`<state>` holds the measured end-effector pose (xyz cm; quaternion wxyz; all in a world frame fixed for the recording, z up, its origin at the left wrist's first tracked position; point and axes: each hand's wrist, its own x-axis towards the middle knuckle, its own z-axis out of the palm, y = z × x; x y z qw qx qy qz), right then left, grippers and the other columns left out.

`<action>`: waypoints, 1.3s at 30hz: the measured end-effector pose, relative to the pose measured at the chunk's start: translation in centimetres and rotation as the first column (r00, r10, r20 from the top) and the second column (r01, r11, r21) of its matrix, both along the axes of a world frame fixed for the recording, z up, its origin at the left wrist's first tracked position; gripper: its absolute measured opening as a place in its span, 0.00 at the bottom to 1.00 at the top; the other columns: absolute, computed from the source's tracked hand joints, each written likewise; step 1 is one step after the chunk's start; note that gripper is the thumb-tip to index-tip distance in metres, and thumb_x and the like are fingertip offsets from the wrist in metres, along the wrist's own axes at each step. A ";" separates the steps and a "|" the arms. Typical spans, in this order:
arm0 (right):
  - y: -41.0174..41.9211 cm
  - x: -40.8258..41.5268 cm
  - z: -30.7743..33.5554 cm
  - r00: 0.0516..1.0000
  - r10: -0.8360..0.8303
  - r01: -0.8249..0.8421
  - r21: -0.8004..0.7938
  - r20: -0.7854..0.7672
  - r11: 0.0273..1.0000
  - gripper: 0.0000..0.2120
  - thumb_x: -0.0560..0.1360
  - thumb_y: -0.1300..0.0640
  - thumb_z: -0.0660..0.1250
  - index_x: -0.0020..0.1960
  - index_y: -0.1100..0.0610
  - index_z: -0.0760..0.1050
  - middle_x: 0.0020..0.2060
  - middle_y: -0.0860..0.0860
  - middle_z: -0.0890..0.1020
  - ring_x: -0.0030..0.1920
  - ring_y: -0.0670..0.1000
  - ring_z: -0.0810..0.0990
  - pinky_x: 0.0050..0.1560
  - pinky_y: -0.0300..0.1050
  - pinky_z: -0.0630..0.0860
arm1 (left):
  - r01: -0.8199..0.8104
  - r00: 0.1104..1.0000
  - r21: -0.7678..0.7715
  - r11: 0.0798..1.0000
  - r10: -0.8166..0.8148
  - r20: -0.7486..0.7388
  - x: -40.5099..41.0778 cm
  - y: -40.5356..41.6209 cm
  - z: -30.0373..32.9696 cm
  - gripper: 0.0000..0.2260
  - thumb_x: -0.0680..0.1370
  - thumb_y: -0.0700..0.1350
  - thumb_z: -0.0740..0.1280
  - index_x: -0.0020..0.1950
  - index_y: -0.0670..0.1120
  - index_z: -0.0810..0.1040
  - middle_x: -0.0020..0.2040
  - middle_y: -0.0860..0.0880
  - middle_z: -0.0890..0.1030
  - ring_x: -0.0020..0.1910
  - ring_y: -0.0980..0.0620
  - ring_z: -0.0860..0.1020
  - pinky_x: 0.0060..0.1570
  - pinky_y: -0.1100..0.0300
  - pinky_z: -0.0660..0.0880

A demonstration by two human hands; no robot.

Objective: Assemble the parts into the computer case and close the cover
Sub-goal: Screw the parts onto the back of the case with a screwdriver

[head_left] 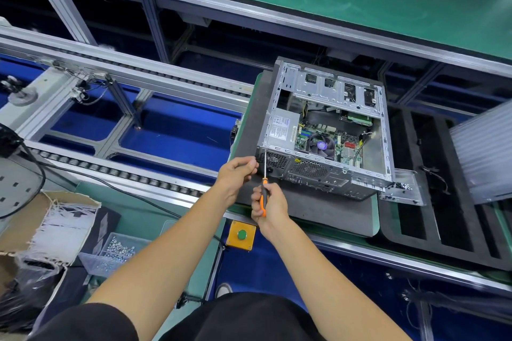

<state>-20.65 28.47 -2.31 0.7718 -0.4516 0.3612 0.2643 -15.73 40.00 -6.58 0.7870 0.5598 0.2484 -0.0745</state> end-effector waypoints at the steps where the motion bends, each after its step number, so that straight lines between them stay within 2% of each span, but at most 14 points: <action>1: -0.1 0.1 0.1 1.000 -0.012 0.012 -0.014 0.013 1.000 0.08 0.79 0.57 0.62 0.43 0.58 0.74 0.27 0.50 0.75 0.21 0.46 0.64 0.19 0.37 0.56 | -0.005 1.000 -0.014 1.000 0.005 -0.001 0.0 0.0 0.0 0.05 0.79 0.39 0.71 0.55 0.45 0.82 0.47 0.50 0.87 0.44 0.57 0.83 0.43 0.64 0.76; 4: -0.3 0.2 0.1 0.997 -0.018 0.027 -0.132 0.069 0.991 0.09 0.74 0.66 0.64 0.38 0.57 0.68 0.28 0.50 0.69 0.22 0.46 0.60 0.20 0.38 0.54 | -0.007 1.000 -0.040 0.999 0.007 -0.008 -0.1 0.0 0.0 0.05 0.81 0.37 0.68 0.56 0.42 0.78 0.48 0.47 0.87 0.46 0.55 0.83 0.44 0.63 0.78; 6: -0.4 0.1 0.3 0.996 -0.005 0.022 -0.202 0.085 0.979 0.07 0.73 0.68 0.65 0.40 0.59 0.69 0.27 0.52 0.73 0.22 0.46 0.63 0.20 0.38 0.56 | 0.010 1.000 -0.046 0.999 -0.010 -0.007 -0.1 -0.1 0.1 0.05 0.81 0.37 0.67 0.56 0.42 0.77 0.48 0.48 0.87 0.45 0.56 0.83 0.43 0.64 0.78; 9: -0.4 0.0 0.6 0.998 0.011 0.000 -0.201 0.054 0.980 0.01 0.77 0.63 0.66 0.47 0.60 0.74 0.31 0.55 0.84 0.24 0.46 0.70 0.20 0.36 0.60 | 0.041 0.999 -0.056 0.998 -0.041 -0.005 0.0 -0.2 0.2 0.04 0.81 0.38 0.68 0.56 0.42 0.78 0.47 0.48 0.87 0.42 0.57 0.83 0.43 0.65 0.78; 14: -0.8 0.0 1.0 1.000 0.023 -0.022 -0.097 0.013 0.995 0.09 0.81 0.56 0.63 0.45 0.60 0.72 0.34 0.58 0.86 0.21 0.47 0.70 0.19 0.35 0.62 | 0.022 1.000 -0.082 0.996 -0.023 -0.018 0.2 -0.4 0.3 0.05 0.80 0.39 0.69 0.55 0.42 0.81 0.45 0.49 0.87 0.42 0.57 0.83 0.41 0.66 0.79; 16: -0.8 0.1 1.1 0.999 0.036 -0.035 -0.077 0.014 0.996 0.10 0.81 0.56 0.62 0.43 0.59 0.72 0.31 0.55 0.83 0.20 0.47 0.67 0.20 0.35 0.60 | 0.015 1.000 -0.087 0.996 -0.017 -0.020 0.3 -0.4 0.4 0.05 0.80 0.39 0.69 0.55 0.42 0.81 0.46 0.48 0.87 0.43 0.57 0.83 0.42 0.65 0.79; 20: 0.1 0.1 1.2 0.997 0.006 0.005 -0.147 0.073 0.989 0.10 0.76 0.64 0.62 0.37 0.57 0.68 0.29 0.50 0.70 0.22 0.46 0.60 0.21 0.37 0.55 | 0.007 1.000 -0.111 0.994 -0.009 -0.019 0.2 -0.3 0.6 0.06 0.80 0.38 0.70 0.56 0.40 0.81 0.47 0.47 0.87 0.43 0.57 0.84 0.43 0.66 0.79; 22: 0.7 -0.1 0.8 0.995 -0.027 0.049 -0.215 0.100 0.976 0.08 0.75 0.67 0.64 0.39 0.59 0.69 0.29 0.51 0.70 0.22 0.46 0.63 0.20 0.38 0.56 | 0.016 1.000 -0.114 0.993 -0.018 -0.017 0.1 -0.3 0.5 0.05 0.80 0.38 0.70 0.55 0.41 0.81 0.47 0.47 0.87 0.43 0.57 0.84 0.42 0.67 0.79; 24: 1.4 -0.3 0.5 0.993 -0.052 0.079 -0.264 0.107 0.961 0.04 0.76 0.65 0.65 0.43 0.60 0.73 0.29 0.53 0.78 0.23 0.46 0.70 0.20 0.38 0.60 | 0.030 0.999 -0.120 0.992 -0.033 -0.026 -0.1 -0.3 0.3 0.04 0.80 0.38 0.70 0.54 0.42 0.82 0.47 0.47 0.87 0.43 0.57 0.84 0.42 0.66 0.79; 27: 2.3 -0.5 0.4 0.993 -0.104 0.114 -0.205 0.061 0.972 0.04 0.78 0.60 0.65 0.45 0.59 0.76 0.34 0.57 0.86 0.25 0.49 0.79 0.21 0.37 0.66 | 0.063 0.995 -0.152 0.986 -0.073 -0.062 -0.3 -0.1 -0.2 0.03 0.80 0.41 0.70 0.53 0.44 0.83 0.46 0.48 0.87 0.40 0.57 0.83 0.39 0.65 0.80; 29: 2.6 -0.4 0.3 0.992 -0.120 0.125 -0.177 0.038 0.976 0.06 0.79 0.58 0.64 0.44 0.59 0.75 0.34 0.57 0.86 0.23 0.49 0.77 0.21 0.37 0.65 | 0.080 0.994 -0.158 0.984 -0.090 -0.057 -0.2 0.3 -0.6 0.05 0.80 0.41 0.70 0.54 0.43 0.82 0.48 0.48 0.87 0.44 0.56 0.84 0.42 0.65 0.80; 31: 2.6 -0.3 0.1 0.993 -0.108 0.114 -0.190 0.040 0.975 0.07 0.79 0.57 0.64 0.43 0.59 0.75 0.31 0.55 0.84 0.21 0.48 0.70 0.20 0.37 0.62 | 0.102 0.994 -0.153 0.983 -0.108 -0.031 -0.1 0.8 -1.1 0.06 0.80 0.41 0.70 0.55 0.42 0.82 0.49 0.47 0.87 0.46 0.55 0.84 0.45 0.64 0.80; 35: 3.0 -0.3 0.0 0.989 -0.128 0.139 -0.188 0.071 0.972 0.07 0.77 0.60 0.63 0.40 0.58 0.72 0.27 0.50 0.70 0.22 0.47 0.59 0.21 0.38 0.54 | 0.134 0.991 -0.169 0.976 -0.136 -0.002 0.1 1.1 -1.8 0.05 0.80 0.41 0.70 0.55 0.44 0.82 0.50 0.47 0.87 0.47 0.55 0.85 0.47 0.64 0.80; 39: 3.4 -0.4 -0.1 0.983 -0.160 0.173 -0.164 0.088 0.971 0.04 0.77 0.64 0.65 0.44 0.59 0.71 0.26 0.51 0.73 0.21 0.46 0.63 0.20 0.38 0.56 | 0.102 0.995 -0.253 0.962 -0.101 0.015 0.9 0.8 -2.4 0.05 0.80 0.40 0.69 0.55 0.42 0.81 0.48 0.47 0.87 0.46 0.57 0.85 0.45 0.66 0.79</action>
